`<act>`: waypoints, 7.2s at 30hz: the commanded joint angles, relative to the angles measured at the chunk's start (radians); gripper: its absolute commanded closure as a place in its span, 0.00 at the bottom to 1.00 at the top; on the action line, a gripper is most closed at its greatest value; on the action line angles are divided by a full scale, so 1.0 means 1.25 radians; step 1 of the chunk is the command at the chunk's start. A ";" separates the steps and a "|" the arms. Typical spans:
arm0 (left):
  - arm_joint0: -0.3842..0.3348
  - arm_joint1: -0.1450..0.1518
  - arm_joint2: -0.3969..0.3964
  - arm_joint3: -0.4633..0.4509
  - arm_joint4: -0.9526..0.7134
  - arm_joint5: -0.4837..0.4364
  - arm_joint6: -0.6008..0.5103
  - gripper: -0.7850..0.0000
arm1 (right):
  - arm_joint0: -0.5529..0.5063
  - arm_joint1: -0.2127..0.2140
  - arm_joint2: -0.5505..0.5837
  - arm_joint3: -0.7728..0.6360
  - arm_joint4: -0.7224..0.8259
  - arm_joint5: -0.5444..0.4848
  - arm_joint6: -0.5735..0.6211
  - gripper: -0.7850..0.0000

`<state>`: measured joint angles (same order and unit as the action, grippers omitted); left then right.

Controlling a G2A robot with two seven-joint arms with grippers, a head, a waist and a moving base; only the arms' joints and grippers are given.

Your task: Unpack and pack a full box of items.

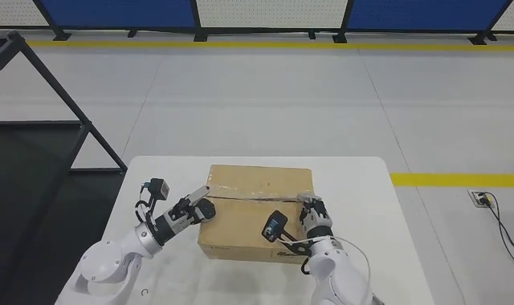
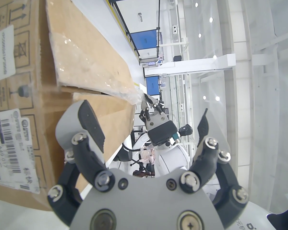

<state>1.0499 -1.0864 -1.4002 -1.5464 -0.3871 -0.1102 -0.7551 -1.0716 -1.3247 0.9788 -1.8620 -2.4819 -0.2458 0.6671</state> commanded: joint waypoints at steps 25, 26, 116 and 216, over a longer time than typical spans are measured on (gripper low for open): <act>0.004 -0.004 -0.024 0.005 -0.086 -0.001 0.053 0.00 | -0.037 -0.013 -0.003 -0.013 -0.208 -0.072 -0.014 1.00; 0.004 -0.004 -0.025 0.005 -0.095 0.004 0.056 0.00 | -0.039 -0.014 -0.004 -0.014 -0.215 -0.074 -0.015 1.00; -0.122 -0.044 0.080 0.102 -0.099 0.184 0.172 0.00 | -0.090 -0.086 0.018 -0.003 -0.453 -0.206 -0.069 0.07; -0.123 -0.058 0.070 0.074 -0.088 0.181 0.138 0.00 | 0.080 -0.210 0.063 0.153 0.348 0.004 0.021 1.00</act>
<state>0.8965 -1.1586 -1.3123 -1.4535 -0.4967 0.1154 -0.5825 -0.9649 -1.5883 1.0541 -1.6674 -2.0415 -0.2372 0.7061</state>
